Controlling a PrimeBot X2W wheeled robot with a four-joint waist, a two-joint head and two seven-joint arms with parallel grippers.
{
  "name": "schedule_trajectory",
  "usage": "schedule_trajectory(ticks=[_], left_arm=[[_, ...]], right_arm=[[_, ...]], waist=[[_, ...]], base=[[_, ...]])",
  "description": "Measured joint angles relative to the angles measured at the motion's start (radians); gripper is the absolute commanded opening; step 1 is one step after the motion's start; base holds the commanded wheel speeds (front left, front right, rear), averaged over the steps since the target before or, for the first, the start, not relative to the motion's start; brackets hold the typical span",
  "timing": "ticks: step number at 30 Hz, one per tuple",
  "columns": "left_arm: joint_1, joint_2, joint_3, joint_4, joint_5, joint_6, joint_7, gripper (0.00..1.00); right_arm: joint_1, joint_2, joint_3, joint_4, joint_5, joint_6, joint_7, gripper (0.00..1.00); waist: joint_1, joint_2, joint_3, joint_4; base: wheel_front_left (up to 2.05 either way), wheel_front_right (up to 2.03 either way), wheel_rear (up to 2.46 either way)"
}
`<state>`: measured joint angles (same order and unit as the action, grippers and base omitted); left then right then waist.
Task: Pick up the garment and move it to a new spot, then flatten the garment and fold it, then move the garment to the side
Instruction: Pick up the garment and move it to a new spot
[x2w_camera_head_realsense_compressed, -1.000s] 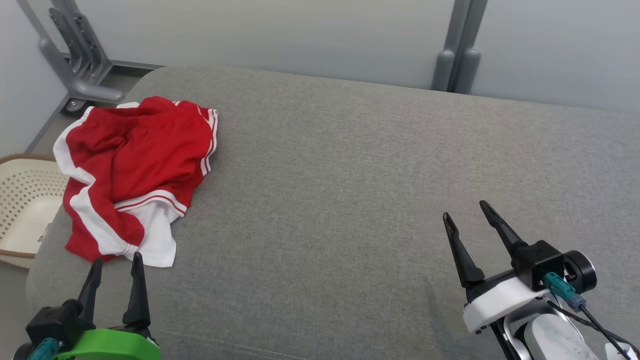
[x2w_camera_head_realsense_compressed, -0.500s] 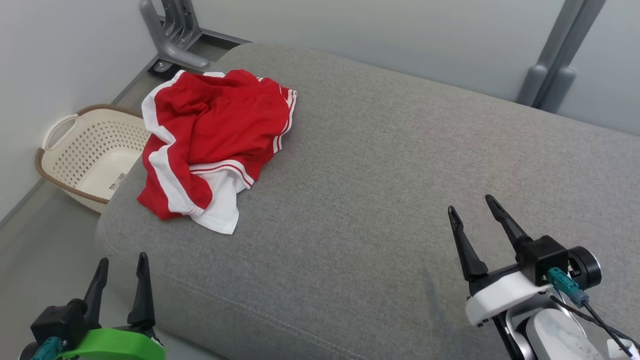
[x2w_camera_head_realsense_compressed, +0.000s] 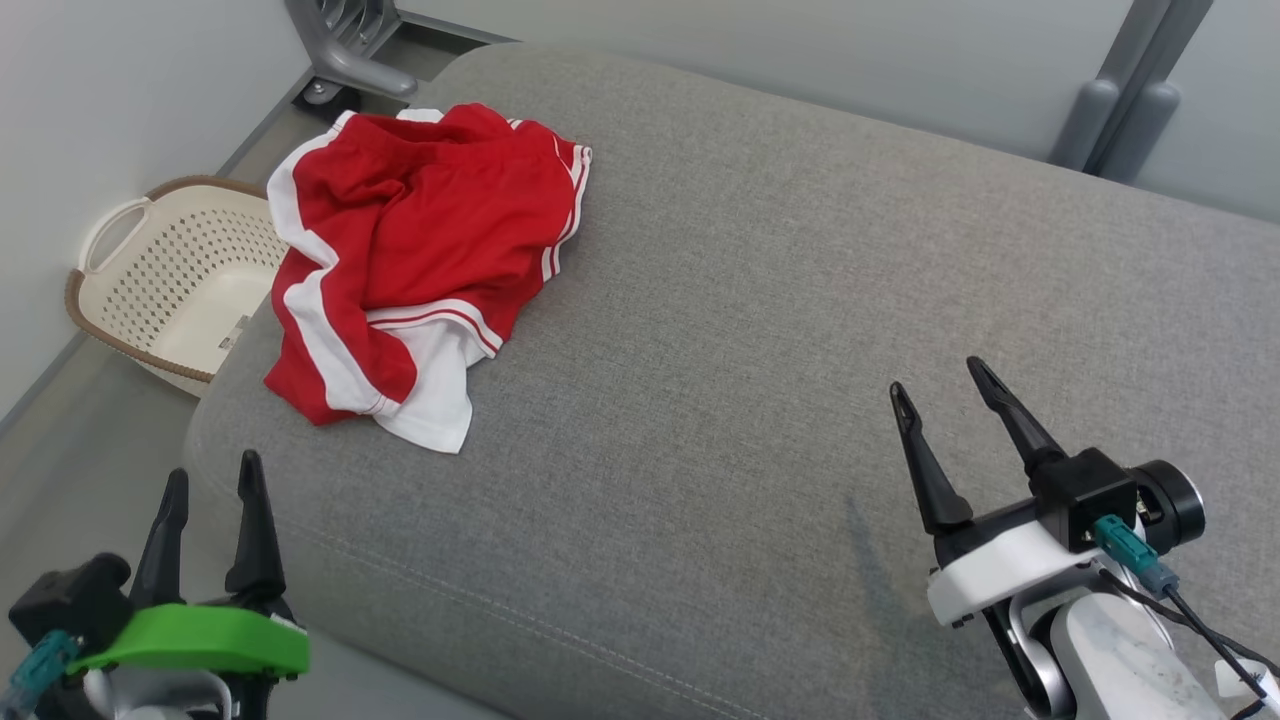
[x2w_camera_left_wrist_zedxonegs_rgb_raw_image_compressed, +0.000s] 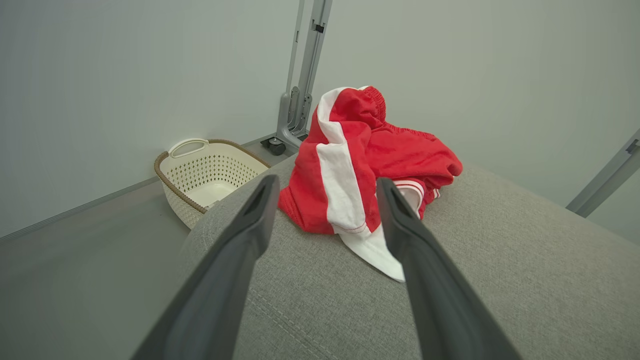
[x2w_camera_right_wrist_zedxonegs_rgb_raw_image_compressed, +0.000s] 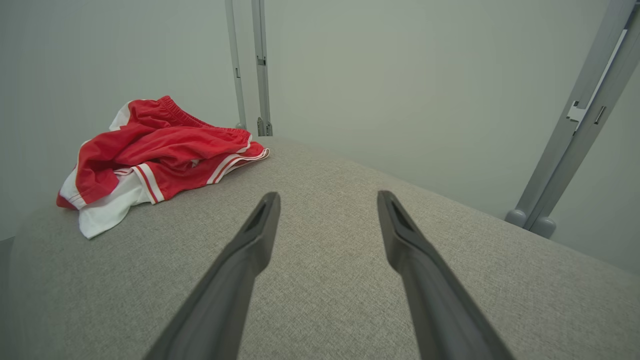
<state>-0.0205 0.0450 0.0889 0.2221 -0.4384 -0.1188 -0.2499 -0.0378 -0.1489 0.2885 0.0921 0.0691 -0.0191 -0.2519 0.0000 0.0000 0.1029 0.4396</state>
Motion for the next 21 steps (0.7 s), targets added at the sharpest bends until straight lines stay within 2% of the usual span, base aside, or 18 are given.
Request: schedule_trajectory(ticks=[3, 9, 16, 21], left_arm=[[-0.056, 0.004, -0.020, 0.007, -0.002, -0.005, 0.041, 1.00], [-0.207, 0.053, 0.007, 0.032, -0.046, -0.005, 0.155, 1.00], [-0.383, 0.145, 0.044, 0.087, -0.121, -0.005, 0.367, 1.00], [-0.490, 0.215, 0.037, 0.114, -0.151, -0.005, 0.481, 1.00]], right_arm=[[-0.018, -0.008, 0.000, -0.019, -0.011, 0.000, -0.003, 1.00], [-0.037, -0.009, 0.010, -0.038, -0.019, 0.002, -0.003, 1.00], [-0.049, -0.009, 0.038, -0.058, -0.031, 0.019, -0.003, 1.00], [-0.085, -0.019, 0.049, -0.081, -0.056, 0.029, -0.003, 1.00]], waist=[[0.0000, 0.0000, 0.024, -0.006], [0.0000, 0.0000, 0.079, -0.017], [0.0000, 0.0000, 0.167, -0.043], [0.0000, 0.0000, 0.234, -0.067]], base=[[0.00, 0.00, 0.00], [0.00, 0.00, 0.00], [0.00, 0.00, 0.00], [0.00, 0.00, 0.00]])
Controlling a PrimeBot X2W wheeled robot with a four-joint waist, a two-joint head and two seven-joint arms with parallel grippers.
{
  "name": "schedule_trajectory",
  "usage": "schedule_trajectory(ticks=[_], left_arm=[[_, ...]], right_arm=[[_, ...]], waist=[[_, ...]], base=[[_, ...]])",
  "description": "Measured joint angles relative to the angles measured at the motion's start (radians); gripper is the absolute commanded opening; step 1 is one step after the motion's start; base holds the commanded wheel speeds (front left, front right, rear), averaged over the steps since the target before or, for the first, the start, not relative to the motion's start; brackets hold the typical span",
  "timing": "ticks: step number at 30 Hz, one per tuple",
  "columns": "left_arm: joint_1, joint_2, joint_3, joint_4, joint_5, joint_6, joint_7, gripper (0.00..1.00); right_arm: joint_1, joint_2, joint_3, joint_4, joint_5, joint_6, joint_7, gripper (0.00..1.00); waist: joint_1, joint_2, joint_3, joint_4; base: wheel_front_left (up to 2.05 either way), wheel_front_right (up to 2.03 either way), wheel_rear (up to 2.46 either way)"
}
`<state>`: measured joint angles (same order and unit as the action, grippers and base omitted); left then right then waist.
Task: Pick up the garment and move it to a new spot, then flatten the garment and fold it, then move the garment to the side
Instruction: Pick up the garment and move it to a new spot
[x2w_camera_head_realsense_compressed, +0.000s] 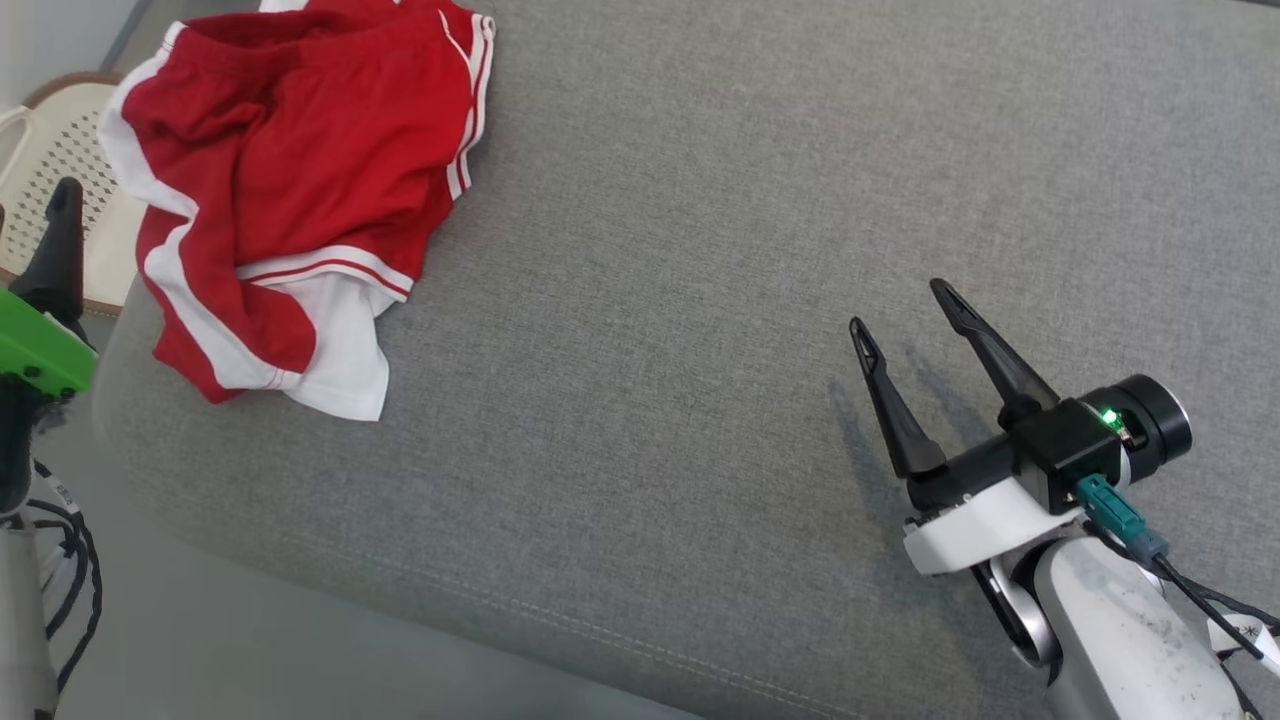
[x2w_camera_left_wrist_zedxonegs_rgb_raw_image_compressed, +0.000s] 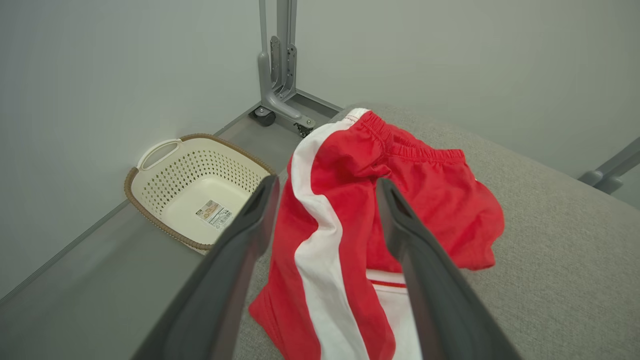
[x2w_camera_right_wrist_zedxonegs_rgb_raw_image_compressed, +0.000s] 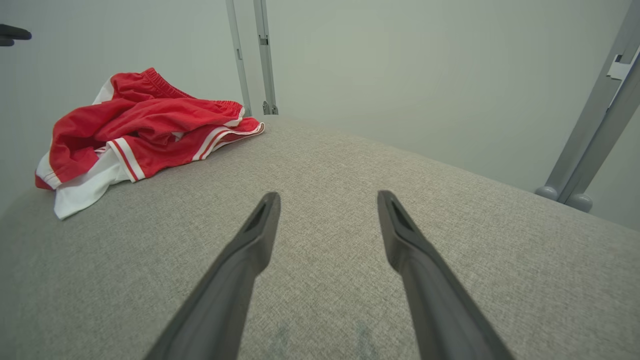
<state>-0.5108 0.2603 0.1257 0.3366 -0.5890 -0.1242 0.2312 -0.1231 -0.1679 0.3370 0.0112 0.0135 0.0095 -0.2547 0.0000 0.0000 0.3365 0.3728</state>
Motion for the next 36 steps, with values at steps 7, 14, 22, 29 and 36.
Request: schedule_trajectory(ticks=[7, 14, 22, 29, 36], left_arm=[[-0.093, 0.017, 0.030, 0.072, -0.080, 0.000, 0.096, 1.00], [-0.175, 0.061, 0.070, 0.146, -0.081, 0.001, 0.117, 1.00], [-0.226, 0.092, 0.075, 0.276, -0.058, 0.023, 0.101, 1.00], [-0.296, 0.062, 0.060, 0.333, -0.061, 0.019, 0.080, 1.00], [-0.329, 0.051, 0.033, 0.383, -0.063, 0.017, 0.040, 0.00]], right_arm=[[-0.050, -0.024, 0.011, -0.023, -0.028, 0.011, 0.000, 1.00], [-0.085, -0.056, -0.001, -0.044, -0.050, 0.015, 0.000, 1.00], [-0.095, -0.060, -0.014, -0.081, -0.051, 0.007, -0.009, 1.00], [-0.098, -0.061, -0.021, -0.102, -0.051, 0.005, -0.009, 1.00], [-0.098, -0.062, -0.029, -0.102, -0.051, -0.005, -0.010, 1.00]], waist=[[0.0000, 0.0000, 0.096, -0.038], [0.0001, 0.0000, 0.192, -0.075], [0.0001, 0.0000, 0.273, -0.129], [0.0001, 0.0000, 0.300, -0.153], [0.0001, 0.0000, 0.300, -0.152]], base=[[0.00, 0.00, 0.00], [0.00, 0.00, 0.00], [0.00, 0.00, 0.00], [0.00, 0.00, 0.00], [0.00, 0.00, 0.00]])
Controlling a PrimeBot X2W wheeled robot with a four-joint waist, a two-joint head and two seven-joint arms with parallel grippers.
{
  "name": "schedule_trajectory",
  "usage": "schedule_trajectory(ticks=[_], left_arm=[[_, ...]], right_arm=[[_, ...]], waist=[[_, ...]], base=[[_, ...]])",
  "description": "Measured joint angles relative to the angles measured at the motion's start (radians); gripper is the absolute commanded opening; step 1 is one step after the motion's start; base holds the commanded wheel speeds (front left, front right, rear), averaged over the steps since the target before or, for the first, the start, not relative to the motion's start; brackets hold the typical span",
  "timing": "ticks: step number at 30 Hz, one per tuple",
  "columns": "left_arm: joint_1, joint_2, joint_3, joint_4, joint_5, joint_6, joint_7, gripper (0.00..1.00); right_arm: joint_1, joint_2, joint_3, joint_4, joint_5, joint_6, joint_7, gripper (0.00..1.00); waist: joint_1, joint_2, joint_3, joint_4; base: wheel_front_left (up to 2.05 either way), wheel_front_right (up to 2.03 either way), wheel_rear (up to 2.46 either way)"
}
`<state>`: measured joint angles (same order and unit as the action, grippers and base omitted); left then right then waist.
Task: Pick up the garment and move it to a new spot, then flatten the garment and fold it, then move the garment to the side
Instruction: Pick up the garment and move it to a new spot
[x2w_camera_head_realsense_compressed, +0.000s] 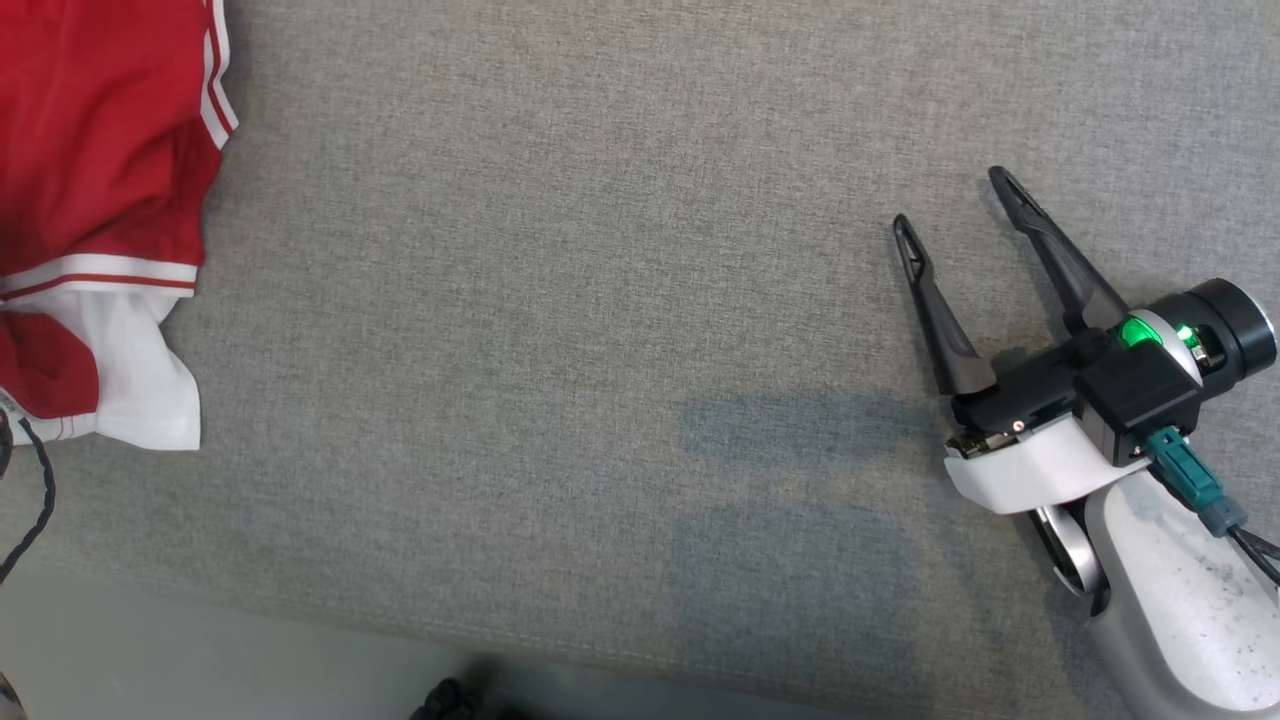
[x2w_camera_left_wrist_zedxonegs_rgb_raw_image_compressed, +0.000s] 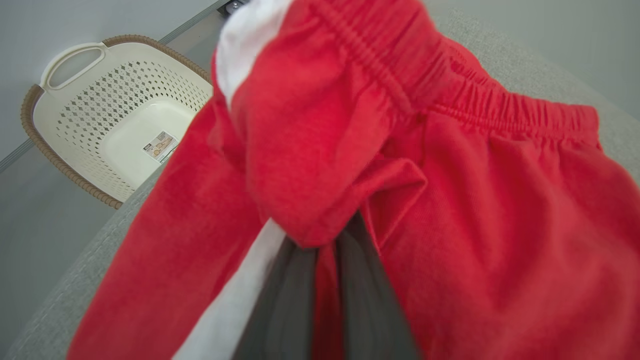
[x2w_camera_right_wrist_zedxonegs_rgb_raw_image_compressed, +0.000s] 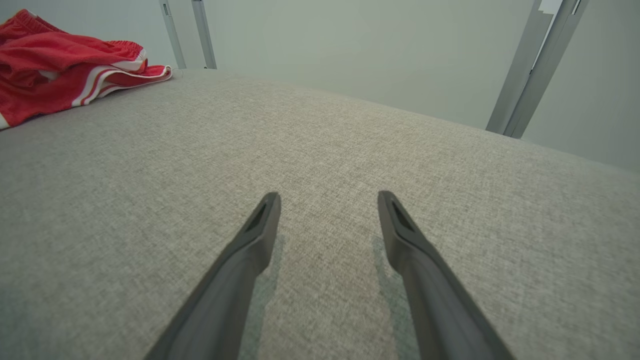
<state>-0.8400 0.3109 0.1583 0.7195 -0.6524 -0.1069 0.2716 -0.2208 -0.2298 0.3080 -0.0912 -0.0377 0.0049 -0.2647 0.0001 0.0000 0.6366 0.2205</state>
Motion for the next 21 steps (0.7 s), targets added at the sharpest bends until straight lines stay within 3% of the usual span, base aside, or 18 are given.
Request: schedule_trajectory(ticks=[12, 21], left_arm=[[-0.103, -0.014, 0.012, 0.015, -0.035, -0.017, -0.088, 0.00], [-0.146, -0.003, -0.055, -0.051, -0.085, -0.017, -0.070, 0.00]], right_arm=[[0.005, -0.019, -0.015, 0.032, 0.005, -0.015, 0.000, 1.00], [0.004, 0.039, 0.016, 0.063, 0.038, -0.014, 0.002, 1.00]], waist=[[0.0000, 0.0000, -0.043, 0.036], [0.0000, 0.0000, -0.109, 0.049]], base=[[0.00, 0.00, 0.00], [0.00, 0.00, 0.00]])
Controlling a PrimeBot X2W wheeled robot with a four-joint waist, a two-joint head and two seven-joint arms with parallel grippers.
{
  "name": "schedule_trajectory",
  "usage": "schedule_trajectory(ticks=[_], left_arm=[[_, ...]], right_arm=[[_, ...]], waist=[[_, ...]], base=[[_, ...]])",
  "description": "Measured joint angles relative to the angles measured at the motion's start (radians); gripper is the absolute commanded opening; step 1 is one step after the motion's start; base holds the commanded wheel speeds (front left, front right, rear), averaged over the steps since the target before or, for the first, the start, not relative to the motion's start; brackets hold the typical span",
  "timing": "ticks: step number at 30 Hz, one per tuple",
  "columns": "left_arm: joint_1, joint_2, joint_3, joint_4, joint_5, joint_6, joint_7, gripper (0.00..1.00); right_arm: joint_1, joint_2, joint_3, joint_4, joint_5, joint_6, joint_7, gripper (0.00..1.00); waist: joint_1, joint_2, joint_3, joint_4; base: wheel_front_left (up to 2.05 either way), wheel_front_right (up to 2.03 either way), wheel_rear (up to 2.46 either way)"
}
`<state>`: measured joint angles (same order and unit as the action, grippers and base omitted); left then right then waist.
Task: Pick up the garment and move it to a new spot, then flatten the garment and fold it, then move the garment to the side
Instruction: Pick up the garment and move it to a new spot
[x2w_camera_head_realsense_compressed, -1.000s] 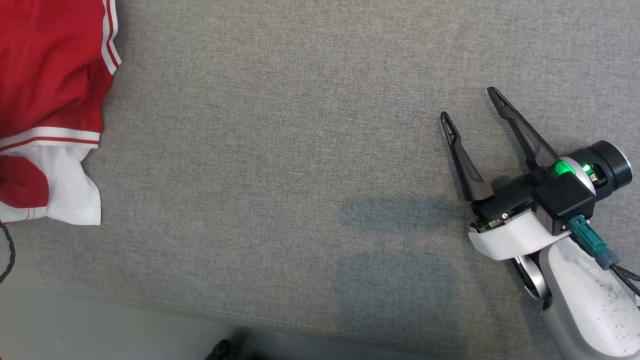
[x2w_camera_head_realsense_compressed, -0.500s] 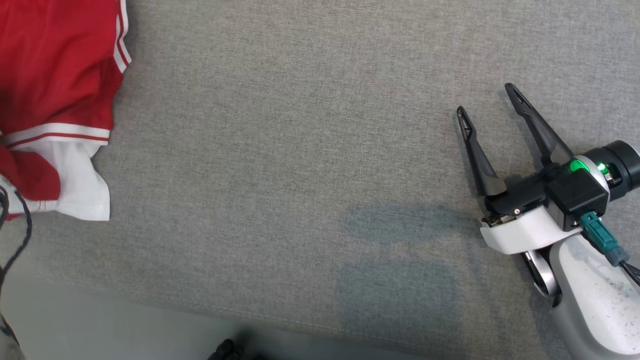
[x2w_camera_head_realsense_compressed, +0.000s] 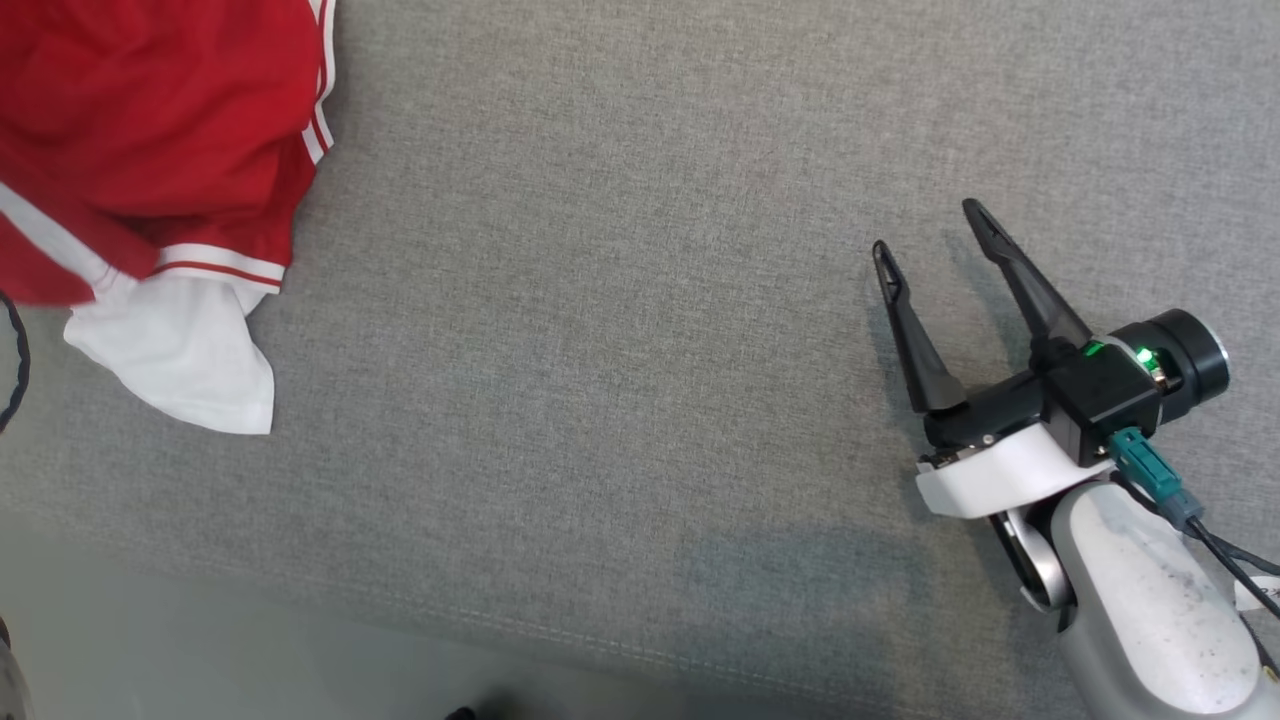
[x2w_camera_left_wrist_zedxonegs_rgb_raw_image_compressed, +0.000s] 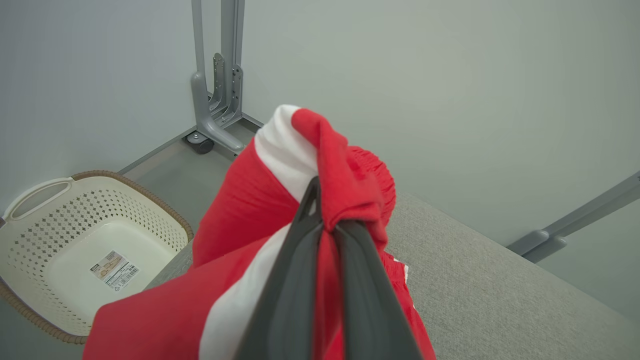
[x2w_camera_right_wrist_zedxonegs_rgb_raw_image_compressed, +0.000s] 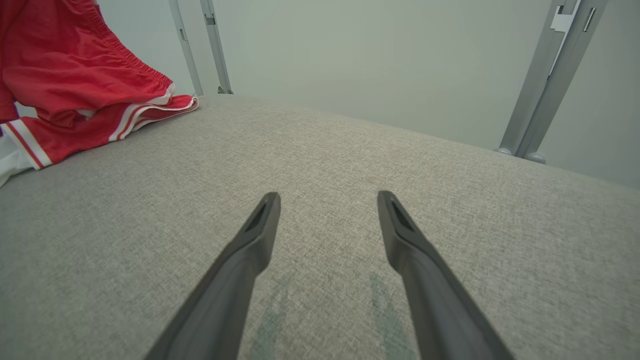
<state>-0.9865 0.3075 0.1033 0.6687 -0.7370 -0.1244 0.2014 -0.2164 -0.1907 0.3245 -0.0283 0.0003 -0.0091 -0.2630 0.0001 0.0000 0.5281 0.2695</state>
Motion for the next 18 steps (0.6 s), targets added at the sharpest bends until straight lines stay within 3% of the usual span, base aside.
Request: schedule_trajectory(ticks=[18], left_arm=[[-0.039, 0.053, -0.148, -0.199, -0.131, 0.000, 0.115, 0.00]], right_arm=[[-0.001, 0.076, 0.018, 0.028, 0.047, 0.000, 0.000, 1.00]], waist=[[-0.0001, 0.0000, -0.096, -0.089]], base=[[0.00, 0.00, 0.00]])
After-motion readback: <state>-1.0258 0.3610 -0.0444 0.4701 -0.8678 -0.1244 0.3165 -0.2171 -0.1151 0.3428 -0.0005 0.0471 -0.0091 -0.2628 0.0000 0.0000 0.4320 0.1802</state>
